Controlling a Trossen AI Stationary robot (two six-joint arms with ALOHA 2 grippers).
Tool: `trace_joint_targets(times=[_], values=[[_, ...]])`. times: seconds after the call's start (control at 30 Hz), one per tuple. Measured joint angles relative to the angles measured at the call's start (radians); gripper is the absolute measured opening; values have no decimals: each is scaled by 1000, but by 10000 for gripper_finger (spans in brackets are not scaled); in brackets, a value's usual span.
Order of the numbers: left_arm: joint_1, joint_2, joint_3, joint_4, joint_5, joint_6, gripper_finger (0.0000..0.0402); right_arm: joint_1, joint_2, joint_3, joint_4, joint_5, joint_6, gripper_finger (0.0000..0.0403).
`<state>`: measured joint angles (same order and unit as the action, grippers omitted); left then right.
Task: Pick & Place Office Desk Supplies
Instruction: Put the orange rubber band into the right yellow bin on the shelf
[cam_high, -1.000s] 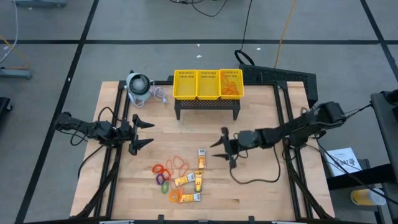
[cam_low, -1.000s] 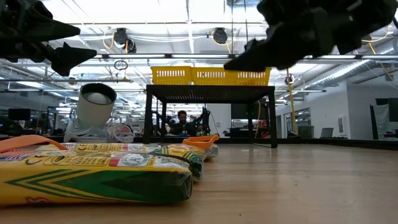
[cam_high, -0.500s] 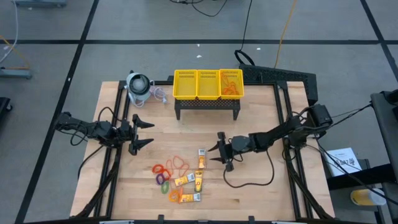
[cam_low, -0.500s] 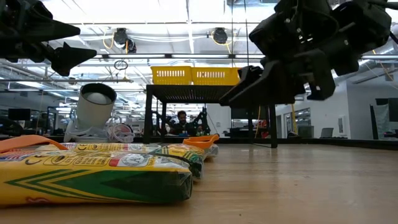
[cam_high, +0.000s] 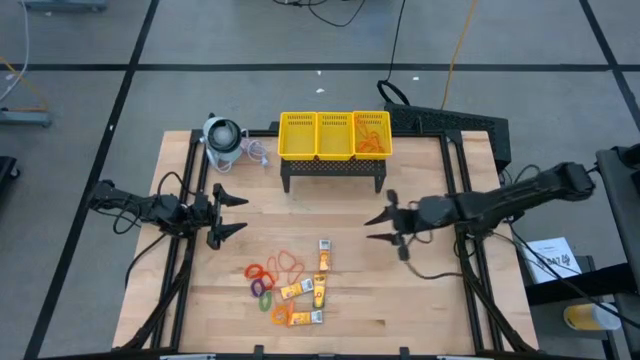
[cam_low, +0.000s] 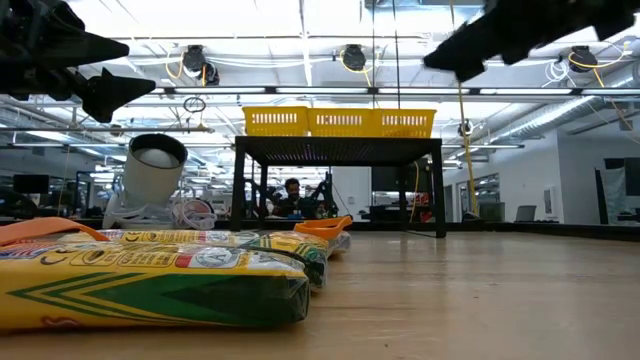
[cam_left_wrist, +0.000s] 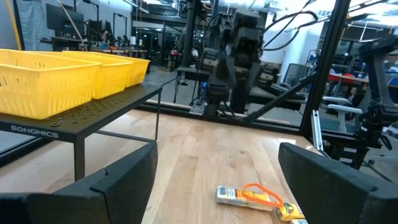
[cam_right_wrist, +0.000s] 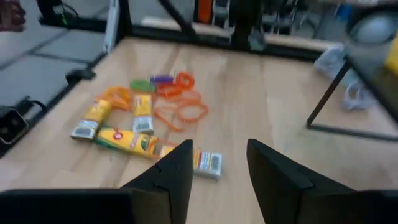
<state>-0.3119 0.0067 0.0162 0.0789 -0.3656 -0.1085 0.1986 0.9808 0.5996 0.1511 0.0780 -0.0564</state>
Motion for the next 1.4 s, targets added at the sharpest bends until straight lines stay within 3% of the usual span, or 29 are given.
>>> trace_joint_targets(times=[0.2, 0.4, 0.6, 0.73, 0.87, 1.07, 1.23, 1.4], values=[[0, 0, 0, 44, 0, -26, 340, -1, -204, -200, 315, 0, -35, 130], [0, 0, 0, 172, -1, -48, 340, -1, -321, -371, 583, 26, -54, 130], [0, 0, 0, 220, -15, -46, 340, -2, -371, -405, 607, 108, -86, 130], [0, 0, 0, 352, -27, -52, 340, -2, -371, -406, 602, 108, -110, 130], [0, 19, 0, 335, -52, -59, 340, -2, -371, -406, 601, 108, -114, 130], [-3, 252, 0, 376, -78, -199, 339, -2, -371, -406, 601, 109, -118, 130], [-26, 559, 28, 456, -71, -250, 316, -2, -371, -406, 600, 137, -125, 130], [-49, 870, 158, 516, -54, -227, 277, -3, -371, -406, 600, 212, -125, 130]])
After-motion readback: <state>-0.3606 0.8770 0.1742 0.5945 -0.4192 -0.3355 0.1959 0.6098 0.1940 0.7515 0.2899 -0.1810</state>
